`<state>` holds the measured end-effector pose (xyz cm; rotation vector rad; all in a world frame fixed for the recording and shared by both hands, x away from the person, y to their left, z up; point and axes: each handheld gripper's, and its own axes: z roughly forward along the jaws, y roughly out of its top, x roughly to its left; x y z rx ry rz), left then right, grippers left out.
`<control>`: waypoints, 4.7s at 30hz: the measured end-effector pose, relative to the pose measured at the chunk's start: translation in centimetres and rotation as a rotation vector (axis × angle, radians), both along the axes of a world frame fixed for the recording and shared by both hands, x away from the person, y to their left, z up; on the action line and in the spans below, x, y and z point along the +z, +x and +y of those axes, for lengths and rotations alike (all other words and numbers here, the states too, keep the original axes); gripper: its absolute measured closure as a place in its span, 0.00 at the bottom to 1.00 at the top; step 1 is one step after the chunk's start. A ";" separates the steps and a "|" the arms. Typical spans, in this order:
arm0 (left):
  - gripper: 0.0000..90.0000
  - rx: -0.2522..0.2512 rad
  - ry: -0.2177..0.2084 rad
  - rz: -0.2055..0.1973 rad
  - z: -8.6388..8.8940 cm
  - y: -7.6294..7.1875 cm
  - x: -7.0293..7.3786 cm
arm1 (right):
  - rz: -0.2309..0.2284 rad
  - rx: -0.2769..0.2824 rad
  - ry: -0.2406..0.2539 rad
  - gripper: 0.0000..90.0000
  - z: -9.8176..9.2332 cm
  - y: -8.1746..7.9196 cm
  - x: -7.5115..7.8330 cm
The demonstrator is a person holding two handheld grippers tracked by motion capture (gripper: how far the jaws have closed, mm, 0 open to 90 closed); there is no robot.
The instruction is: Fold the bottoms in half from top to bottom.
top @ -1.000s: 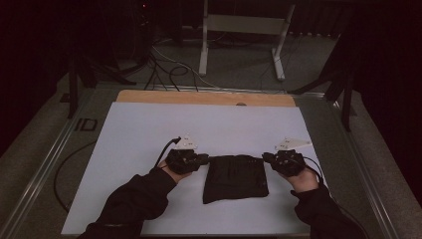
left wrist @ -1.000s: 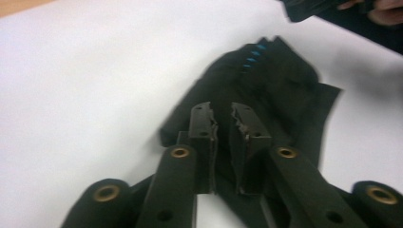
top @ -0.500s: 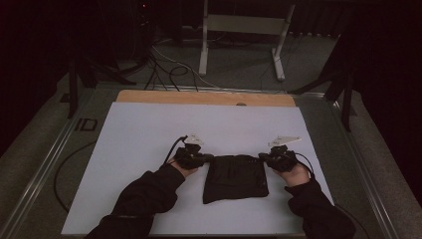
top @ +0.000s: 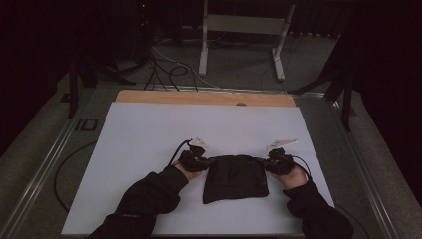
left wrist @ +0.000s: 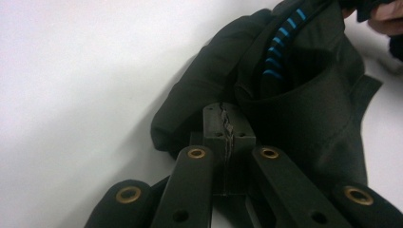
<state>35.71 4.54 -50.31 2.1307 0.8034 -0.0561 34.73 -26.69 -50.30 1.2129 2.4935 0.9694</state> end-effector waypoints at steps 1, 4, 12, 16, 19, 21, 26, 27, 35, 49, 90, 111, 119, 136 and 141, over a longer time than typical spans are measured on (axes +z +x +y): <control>1.00 -0.004 -0.007 0.001 0.0 -0.1 0.0 | -0.001 0.006 0.006 1.00 0.0 0.0 0.1; 1.00 -0.024 -0.016 0.000 -0.1 -0.6 0.2 | -0.009 0.017 0.010 1.00 0.1 -0.5 0.2; 1.00 -0.137 -0.058 -0.018 0.0 -3.2 1.1 | -0.035 0.065 0.076 1.00 0.2 -3.4 1.8; 1.00 -0.203 -0.065 -0.024 0.2 -5.0 1.7 | -0.038 0.100 0.103 1.00 0.5 -5.0 2.5; 1.00 -0.248 -0.071 -0.028 0.2 -6.3 1.9 | -0.042 0.161 0.113 1.00 1.3 -7.4 3.0; 0.99 -0.259 -0.065 -0.049 0.1 -7.1 2.1 | -0.059 0.180 0.108 1.00 1.6 -8.4 3.3; 0.86 -0.257 -0.075 -0.068 0.2 -8.2 2.5 | -0.075 0.162 0.105 1.00 1.3 -9.5 3.6; 0.83 -0.254 -0.073 -0.074 0.2 -8.4 2.5 | -0.070 0.155 0.106 1.00 1.2 -9.6 3.6; 0.82 -0.278 -0.051 -0.080 -1.0 -9.1 1.7 | -0.051 0.159 0.084 1.00 1.1 -10.0 2.6; 0.90 -0.292 0.041 -0.046 -1.1 -9.1 0.0 | 0.002 0.209 0.036 1.00 2.5 -10.5 1.0; 0.67 0.029 -0.015 -0.064 2.0 -8.0 1.9 | -0.068 0.098 0.107 0.66 1.0 -8.6 3.6; 0.78 0.088 -0.019 0.003 0.7 -6.0 -0.4 | 0.036 -0.124 0.099 0.65 -1.3 -0.3 -0.1; 0.99 0.090 0.021 0.008 0.5 -5.6 -0.9 | 0.035 -0.091 0.055 0.97 -0.9 -0.4 -0.4; 1.00 0.121 0.057 -0.004 1.6 -6.1 -0.4 | -0.032 -0.123 0.013 1.00 -0.9 0.1 0.3; 1.00 0.115 0.017 0.034 1.9 -6.0 -0.4 | -0.029 -0.156 0.012 1.00 -1.4 0.2 0.5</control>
